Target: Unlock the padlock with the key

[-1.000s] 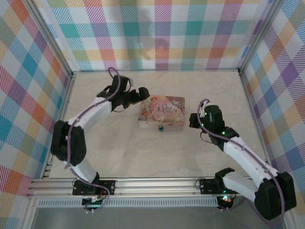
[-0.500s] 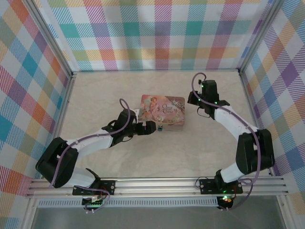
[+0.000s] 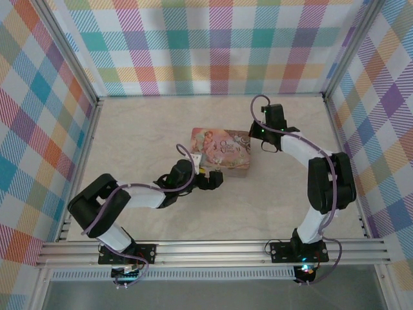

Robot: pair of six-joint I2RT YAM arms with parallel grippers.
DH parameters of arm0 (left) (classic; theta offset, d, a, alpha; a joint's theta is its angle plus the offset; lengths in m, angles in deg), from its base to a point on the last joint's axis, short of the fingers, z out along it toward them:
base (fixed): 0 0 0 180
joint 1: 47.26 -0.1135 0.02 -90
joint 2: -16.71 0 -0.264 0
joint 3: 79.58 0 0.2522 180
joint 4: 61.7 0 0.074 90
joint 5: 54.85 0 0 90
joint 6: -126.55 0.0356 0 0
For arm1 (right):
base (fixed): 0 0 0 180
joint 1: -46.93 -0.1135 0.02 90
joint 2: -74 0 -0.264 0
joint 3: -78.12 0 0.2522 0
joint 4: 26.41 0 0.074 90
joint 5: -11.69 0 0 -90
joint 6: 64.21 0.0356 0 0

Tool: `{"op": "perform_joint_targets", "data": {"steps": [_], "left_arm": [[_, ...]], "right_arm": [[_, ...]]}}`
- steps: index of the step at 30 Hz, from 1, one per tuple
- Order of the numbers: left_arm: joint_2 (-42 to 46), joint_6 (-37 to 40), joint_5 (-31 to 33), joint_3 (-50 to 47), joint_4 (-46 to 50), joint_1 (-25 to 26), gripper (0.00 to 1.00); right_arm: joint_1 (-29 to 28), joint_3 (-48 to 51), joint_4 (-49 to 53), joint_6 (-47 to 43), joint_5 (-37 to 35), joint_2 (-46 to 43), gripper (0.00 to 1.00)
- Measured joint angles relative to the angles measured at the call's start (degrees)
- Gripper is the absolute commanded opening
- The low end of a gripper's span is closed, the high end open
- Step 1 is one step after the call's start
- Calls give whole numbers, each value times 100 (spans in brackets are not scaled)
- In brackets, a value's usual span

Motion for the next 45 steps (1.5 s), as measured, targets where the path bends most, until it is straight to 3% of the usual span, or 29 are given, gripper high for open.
{"op": "perform_joint_targets", "data": {"steps": [15,19,32,37,45], "left_arm": [[-1088,216,111,260,-848,264,95],[-1309,254,-26,420,-1038,275,90],[-1460,339,-323,597,-1451,306,90],[-1460,317,-20,595,-1412,326,90],[-1405,304,1058,256,-1414,483,93]], "right_arm": [[-2,-13,-83,85,81,225,0],[-20,-9,-153,94,105,234,0],[-61,184,-372,146,179,236,0],[-61,278,-531,234,238,234,0],[-140,494,-721,422,348,144,0]]}}
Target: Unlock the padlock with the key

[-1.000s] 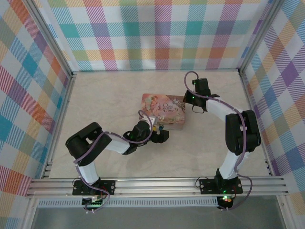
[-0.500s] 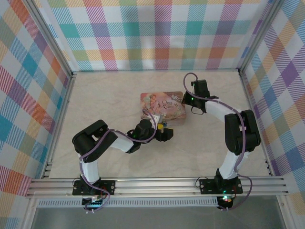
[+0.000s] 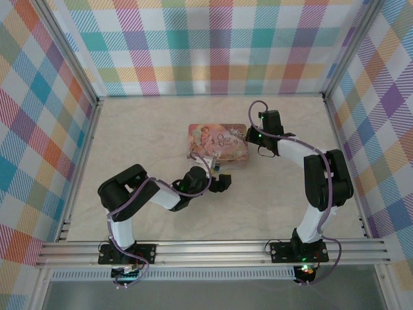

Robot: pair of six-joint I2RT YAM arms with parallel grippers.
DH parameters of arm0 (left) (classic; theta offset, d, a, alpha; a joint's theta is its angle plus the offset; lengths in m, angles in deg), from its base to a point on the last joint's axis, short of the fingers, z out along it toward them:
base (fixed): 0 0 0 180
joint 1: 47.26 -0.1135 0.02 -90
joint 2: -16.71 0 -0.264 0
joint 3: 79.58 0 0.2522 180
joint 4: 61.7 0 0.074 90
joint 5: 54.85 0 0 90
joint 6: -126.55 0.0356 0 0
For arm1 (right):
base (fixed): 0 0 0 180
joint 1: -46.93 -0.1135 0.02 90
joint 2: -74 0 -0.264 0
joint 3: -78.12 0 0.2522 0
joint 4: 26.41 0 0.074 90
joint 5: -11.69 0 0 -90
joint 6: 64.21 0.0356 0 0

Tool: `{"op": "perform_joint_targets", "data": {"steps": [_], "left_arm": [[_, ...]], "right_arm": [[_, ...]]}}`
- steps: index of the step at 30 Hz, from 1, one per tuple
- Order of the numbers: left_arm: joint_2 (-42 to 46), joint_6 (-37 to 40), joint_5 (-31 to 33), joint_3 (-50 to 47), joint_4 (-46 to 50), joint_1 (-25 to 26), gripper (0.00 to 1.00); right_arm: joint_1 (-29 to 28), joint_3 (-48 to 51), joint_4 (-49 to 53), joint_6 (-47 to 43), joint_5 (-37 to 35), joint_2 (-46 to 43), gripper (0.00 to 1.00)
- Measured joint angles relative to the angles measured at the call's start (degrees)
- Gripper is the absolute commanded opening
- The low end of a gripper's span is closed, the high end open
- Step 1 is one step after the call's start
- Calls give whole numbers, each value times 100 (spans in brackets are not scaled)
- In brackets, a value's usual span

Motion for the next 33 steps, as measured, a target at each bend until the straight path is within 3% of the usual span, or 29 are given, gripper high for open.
{"op": "perform_joint_targets", "data": {"steps": [5,12,23,33], "left_arm": [[26,33,330,-146,-33,4,96],[24,214,297,-127,-28,9,94],[24,417,-271,-68,-44,-48,84],[190,-11,-1290,-221,-293,-584,76]], "right_arm": [[-199,201,-74,136,11,-131,0],[-339,337,-192,280,-44,-210,0],[-485,549,-393,402,-131,-317,0],[-579,699,-352,426,-103,-474,0]]}}
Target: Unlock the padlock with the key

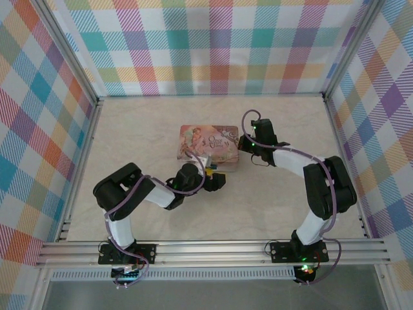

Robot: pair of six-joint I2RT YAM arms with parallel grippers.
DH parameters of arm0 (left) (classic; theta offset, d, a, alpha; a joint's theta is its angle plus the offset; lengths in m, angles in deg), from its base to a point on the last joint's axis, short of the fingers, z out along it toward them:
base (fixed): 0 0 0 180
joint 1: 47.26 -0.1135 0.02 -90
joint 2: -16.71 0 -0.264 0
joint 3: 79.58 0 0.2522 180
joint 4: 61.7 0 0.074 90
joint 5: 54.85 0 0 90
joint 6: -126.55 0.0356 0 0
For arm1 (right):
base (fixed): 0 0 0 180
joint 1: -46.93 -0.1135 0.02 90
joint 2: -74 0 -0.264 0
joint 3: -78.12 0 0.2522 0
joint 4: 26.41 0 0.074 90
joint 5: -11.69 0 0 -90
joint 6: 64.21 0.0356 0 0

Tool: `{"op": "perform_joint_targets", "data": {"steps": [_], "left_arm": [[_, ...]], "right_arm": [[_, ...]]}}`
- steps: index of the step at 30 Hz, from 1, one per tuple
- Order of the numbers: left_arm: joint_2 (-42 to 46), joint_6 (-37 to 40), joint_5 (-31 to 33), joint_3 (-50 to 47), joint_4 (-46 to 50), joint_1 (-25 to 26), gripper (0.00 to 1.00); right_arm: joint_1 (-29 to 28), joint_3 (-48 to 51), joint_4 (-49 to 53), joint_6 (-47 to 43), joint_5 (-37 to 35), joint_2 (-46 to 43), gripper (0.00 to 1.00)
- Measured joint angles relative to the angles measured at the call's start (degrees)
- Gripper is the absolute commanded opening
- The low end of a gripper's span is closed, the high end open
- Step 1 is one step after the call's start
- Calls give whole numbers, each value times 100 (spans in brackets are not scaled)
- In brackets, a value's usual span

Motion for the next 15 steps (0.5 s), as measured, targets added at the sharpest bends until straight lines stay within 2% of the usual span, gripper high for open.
{"op": "perform_joint_targets", "data": {"steps": [7,15], "left_arm": [[382,-352,-546,-103,31,-365,74],[492,-557,-824,-164,179,-483,63]], "right_arm": [[-9,37,-22,4,72,-94,0],[-7,50,-28,17,81,-94,0]]}}
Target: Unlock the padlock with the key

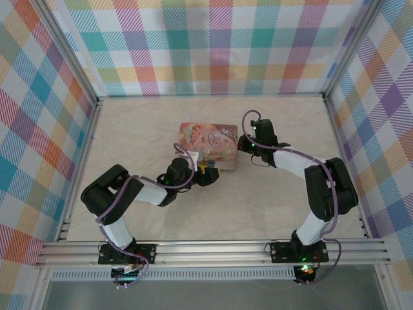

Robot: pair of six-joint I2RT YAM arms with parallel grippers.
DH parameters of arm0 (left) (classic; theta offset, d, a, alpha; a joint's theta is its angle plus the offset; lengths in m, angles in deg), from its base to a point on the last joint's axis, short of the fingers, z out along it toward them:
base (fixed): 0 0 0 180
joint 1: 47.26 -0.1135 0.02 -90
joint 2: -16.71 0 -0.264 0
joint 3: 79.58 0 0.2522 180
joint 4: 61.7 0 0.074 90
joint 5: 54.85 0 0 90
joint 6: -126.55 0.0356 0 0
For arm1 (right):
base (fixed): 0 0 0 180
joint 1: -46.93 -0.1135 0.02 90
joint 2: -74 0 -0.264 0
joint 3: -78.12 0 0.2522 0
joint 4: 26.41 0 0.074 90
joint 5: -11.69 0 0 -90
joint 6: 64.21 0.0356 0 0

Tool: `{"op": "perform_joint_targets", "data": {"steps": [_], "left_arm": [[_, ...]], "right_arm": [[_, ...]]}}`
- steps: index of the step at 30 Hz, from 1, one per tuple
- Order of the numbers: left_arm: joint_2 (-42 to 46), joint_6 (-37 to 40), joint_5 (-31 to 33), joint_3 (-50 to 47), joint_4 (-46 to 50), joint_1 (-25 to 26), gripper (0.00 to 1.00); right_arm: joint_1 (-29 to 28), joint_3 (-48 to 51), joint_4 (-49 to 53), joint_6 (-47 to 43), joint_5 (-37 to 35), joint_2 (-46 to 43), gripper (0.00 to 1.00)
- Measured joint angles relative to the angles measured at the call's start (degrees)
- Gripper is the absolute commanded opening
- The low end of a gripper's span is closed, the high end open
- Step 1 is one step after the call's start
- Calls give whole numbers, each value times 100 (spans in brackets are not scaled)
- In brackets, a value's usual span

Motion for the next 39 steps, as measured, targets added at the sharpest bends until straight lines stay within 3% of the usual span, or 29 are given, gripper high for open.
{"op": "perform_joint_targets", "data": {"steps": [20,29,39], "left_arm": [[-9,-420,-553,46,245,-435,72],[61,-411,50,-101,313,-435,85],[94,-120,678,-118,389,-376,87]], "right_arm": [[-33,96,17,0,46,-17,0],[-33,96,26,0,44,-52,0],[-72,96,26,4,11,-52,0]]}}
